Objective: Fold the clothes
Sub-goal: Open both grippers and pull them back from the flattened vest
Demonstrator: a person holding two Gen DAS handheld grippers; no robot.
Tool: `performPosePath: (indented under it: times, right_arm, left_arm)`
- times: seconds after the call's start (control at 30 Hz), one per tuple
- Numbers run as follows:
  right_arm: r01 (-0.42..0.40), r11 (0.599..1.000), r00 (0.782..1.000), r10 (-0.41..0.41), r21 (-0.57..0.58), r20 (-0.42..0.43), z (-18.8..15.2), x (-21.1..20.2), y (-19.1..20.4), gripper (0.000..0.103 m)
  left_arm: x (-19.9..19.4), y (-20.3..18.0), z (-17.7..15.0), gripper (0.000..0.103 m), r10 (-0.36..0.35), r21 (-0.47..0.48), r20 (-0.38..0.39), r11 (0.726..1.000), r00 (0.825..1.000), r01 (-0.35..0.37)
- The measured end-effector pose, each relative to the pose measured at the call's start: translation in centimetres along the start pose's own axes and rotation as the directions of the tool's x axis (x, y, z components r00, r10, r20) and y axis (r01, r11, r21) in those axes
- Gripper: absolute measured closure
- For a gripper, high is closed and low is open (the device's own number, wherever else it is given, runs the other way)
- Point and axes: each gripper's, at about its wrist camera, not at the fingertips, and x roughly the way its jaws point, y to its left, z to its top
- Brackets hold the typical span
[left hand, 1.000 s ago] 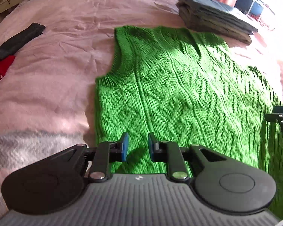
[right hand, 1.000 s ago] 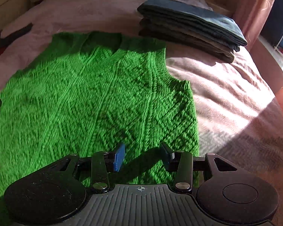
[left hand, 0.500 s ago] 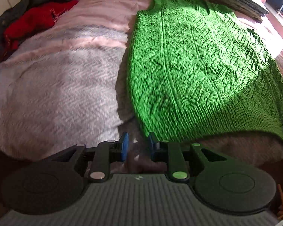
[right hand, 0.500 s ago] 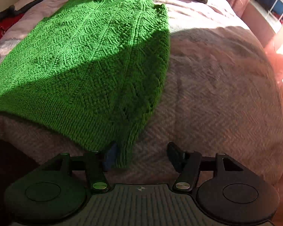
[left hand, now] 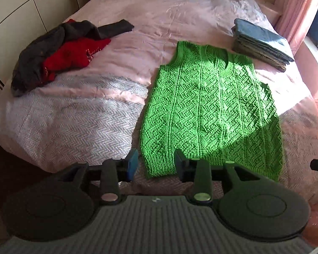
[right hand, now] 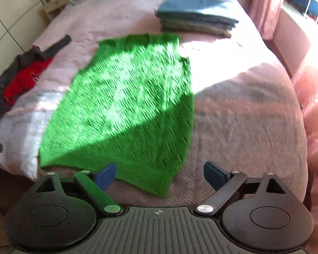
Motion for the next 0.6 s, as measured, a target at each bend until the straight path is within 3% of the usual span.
performPosePath:
  times: [0.2,0.6]
  right_arm:
    - [-0.003,1.0,1.0,0.003,-0.003,0.027,0.2,-2.9,1.5,0.001]
    - [0.013,1.0,0.996,-0.014,-0.007,-0.088,-1.6,-2.3,1.9,0.001]
  left_arm:
    - [-2.7,-2.2,-0.4,0.059,0.0,0.059,0.017,0.998,1.0,-0.001]
    - [-2.8,-4.6,-1.6,0.047,0.009,0.121,-0.003,0.993,1.0,-0.008]
